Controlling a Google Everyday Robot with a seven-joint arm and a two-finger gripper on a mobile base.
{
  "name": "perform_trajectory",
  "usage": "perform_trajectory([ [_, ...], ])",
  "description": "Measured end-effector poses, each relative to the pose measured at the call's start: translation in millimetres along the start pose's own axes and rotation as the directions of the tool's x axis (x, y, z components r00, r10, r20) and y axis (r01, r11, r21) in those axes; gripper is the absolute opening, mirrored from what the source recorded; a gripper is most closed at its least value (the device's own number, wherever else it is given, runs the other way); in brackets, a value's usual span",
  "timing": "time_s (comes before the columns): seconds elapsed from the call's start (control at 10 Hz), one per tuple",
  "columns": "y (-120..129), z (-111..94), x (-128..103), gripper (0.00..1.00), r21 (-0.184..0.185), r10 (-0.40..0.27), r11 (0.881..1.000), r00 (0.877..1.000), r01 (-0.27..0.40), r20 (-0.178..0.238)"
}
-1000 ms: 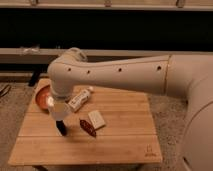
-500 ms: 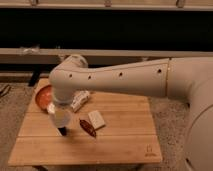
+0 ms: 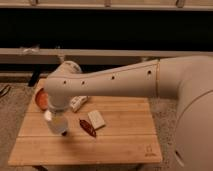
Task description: Place the ceramic cup over the eraser
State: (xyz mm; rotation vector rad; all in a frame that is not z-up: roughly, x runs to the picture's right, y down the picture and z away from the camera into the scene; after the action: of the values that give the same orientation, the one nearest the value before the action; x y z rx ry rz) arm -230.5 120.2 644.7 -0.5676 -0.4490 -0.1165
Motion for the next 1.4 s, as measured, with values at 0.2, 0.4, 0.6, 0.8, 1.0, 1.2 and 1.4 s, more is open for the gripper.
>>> perform_trajectory([
  [0.2,-4,25,4,0.1,0.006,0.008,1.0,1.0,-0.008,-0.02],
  [0.4,-12,35,4,0.11,0.015,0.014,1.0,1.0,-0.013,-0.026],
  [0.6,-18,44,6,0.25,0.023,0.019,1.0,0.999,-0.018,-0.034],
  [0.8,-20,54,6,0.42,0.023,0.016,1.0,0.999,-0.015,-0.044],
  [1.0,-22,70,14,0.65,0.019,0.025,1.0,0.998,-0.023,-0.064],
  [1.2,-23,82,20,0.79,0.013,0.034,0.999,0.996,-0.033,-0.078],
  [1.4,-25,88,26,0.8,0.015,0.048,0.999,0.994,-0.047,-0.094],
])
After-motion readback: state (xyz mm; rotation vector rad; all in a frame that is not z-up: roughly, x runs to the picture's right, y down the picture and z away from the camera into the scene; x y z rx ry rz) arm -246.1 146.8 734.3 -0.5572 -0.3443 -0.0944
